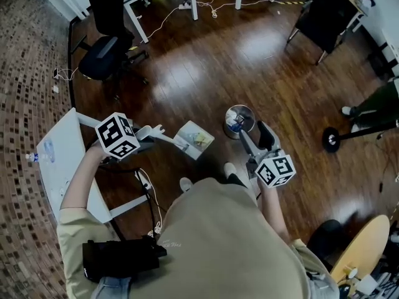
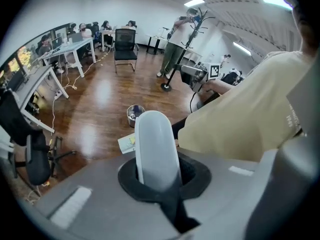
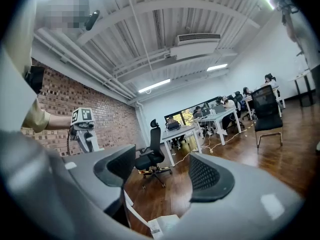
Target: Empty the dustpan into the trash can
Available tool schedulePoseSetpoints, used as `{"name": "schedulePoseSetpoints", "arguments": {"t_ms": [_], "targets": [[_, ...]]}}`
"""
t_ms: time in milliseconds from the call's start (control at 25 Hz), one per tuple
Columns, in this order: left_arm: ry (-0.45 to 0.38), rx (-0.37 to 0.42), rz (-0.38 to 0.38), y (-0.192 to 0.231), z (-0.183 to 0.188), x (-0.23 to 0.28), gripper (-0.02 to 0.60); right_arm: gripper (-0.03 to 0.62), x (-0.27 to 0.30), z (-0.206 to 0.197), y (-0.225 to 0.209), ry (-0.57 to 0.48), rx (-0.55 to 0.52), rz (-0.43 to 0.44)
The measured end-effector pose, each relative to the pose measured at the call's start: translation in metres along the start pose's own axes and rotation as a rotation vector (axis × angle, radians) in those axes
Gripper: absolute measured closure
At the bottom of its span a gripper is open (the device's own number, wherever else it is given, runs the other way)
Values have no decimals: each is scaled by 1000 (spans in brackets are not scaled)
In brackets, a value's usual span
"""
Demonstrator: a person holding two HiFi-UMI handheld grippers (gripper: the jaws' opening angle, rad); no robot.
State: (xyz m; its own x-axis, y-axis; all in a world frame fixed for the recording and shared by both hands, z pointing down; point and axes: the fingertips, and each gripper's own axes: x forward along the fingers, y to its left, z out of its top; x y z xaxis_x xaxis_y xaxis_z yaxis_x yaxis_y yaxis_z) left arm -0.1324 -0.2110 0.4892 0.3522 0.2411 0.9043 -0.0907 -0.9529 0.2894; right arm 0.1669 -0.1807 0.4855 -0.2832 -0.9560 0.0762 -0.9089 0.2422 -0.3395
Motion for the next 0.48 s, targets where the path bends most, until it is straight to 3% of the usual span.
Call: {"name": "schedulePoseSetpoints", "arguments": {"t_ms": [480], "targets": [[46, 139, 20, 8, 71, -35, 580, 278, -40, 11, -46, -30, 24, -105]]}}
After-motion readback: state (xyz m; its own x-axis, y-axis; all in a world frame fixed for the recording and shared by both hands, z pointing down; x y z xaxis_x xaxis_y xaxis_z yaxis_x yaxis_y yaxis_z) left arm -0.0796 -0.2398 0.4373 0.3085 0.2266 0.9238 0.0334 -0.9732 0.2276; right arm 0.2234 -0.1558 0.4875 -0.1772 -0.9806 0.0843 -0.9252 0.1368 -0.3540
